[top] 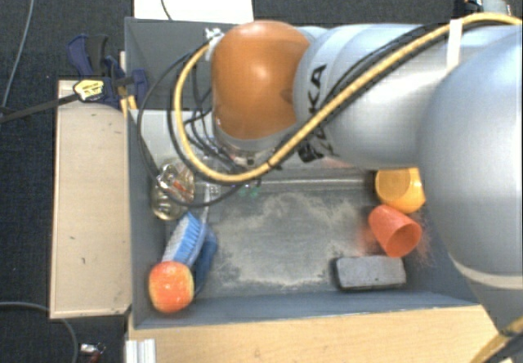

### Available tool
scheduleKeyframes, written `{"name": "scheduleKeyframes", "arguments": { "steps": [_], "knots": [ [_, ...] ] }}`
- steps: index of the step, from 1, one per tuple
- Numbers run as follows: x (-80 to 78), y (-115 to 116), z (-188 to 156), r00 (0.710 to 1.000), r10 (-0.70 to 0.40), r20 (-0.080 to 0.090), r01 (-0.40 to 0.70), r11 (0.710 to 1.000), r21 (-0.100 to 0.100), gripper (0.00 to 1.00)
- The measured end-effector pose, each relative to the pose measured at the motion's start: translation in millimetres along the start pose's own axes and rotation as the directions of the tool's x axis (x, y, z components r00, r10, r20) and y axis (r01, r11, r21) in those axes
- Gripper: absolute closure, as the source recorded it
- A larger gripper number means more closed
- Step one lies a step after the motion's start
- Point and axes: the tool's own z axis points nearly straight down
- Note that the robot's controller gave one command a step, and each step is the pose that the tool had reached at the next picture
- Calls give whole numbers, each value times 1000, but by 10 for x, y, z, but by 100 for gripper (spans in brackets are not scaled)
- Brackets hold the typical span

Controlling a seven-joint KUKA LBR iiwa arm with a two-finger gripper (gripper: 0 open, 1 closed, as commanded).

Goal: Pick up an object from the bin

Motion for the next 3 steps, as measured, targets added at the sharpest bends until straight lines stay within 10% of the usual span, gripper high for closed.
{"name": "scheduleKeyframes", "arguments": {
  "steps": [1, 2, 3],
  "knots": [
    [-21, -14, -46, 1000, 7, 7, -7, 1000, -1, 0],
    [349, 30, 1057, 860, -511, 12, 511, 860, 19, 0],
    [364, 146, 655, 733, -680, 13, 680, 734, 6, 0]
  ]
}}
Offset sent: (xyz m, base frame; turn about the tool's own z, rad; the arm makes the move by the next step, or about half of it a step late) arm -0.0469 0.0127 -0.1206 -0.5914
